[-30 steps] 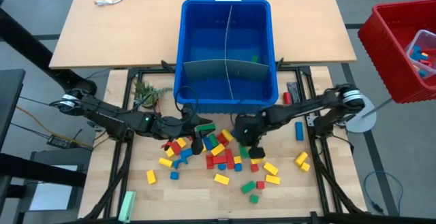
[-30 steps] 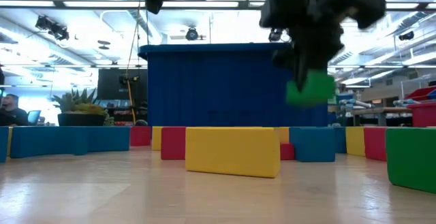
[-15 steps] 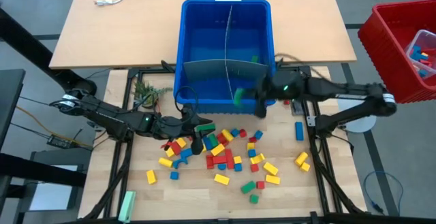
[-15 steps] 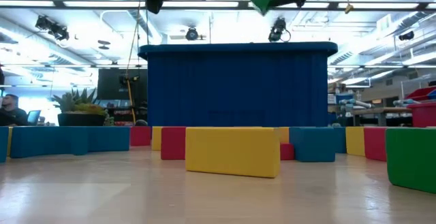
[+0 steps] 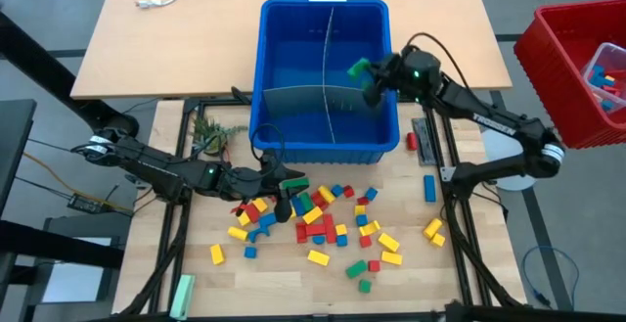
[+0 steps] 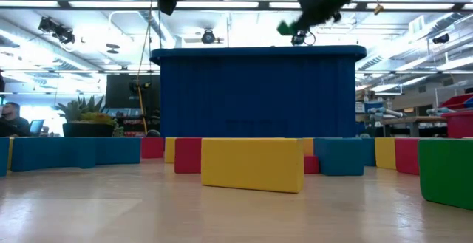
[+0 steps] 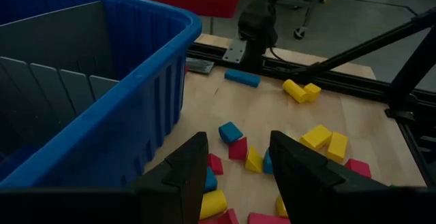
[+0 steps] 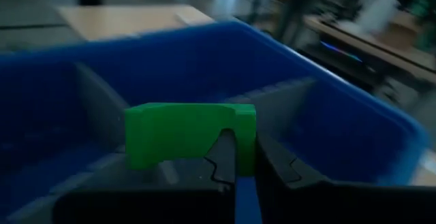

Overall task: Sort blocks
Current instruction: Put the green block with the other green blocks into the blue bin

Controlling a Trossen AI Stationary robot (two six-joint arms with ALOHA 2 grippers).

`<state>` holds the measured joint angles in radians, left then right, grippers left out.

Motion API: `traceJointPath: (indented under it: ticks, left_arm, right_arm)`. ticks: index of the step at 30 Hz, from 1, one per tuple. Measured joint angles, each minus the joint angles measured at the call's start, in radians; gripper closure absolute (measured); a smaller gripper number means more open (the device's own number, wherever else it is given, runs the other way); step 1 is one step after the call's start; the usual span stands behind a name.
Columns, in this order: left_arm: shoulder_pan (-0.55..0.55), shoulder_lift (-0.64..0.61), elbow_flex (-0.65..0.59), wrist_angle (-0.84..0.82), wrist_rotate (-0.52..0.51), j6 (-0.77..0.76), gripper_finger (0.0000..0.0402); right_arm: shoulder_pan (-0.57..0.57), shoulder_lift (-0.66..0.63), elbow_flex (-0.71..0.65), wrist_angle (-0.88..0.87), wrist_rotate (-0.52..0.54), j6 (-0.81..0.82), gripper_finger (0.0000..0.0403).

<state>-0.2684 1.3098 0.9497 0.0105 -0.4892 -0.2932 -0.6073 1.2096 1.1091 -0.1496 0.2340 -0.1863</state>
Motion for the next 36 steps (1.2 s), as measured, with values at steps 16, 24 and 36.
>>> traceJointPath:
  ticks: [16,24,36]
  left_arm:
    - [0.000,0.000,0.000,0.000,0.000,0.000,0.0235]
    - [0.000,0.000,0.000,-0.001,0.000,0.000,0.0235]
    - [0.000,0.000,0.000,-0.001,0.000,-0.003,0.0235]
  right_arm:
    - [-0.186,0.146,0.000,0.026,0.005,0.101,0.0309]
    - [-0.120,0.000,0.000,-0.015,-0.097,0.089,0.0248]
    - [0.255,-0.154,0.000,-0.279,-0.632,0.111,0.0255]
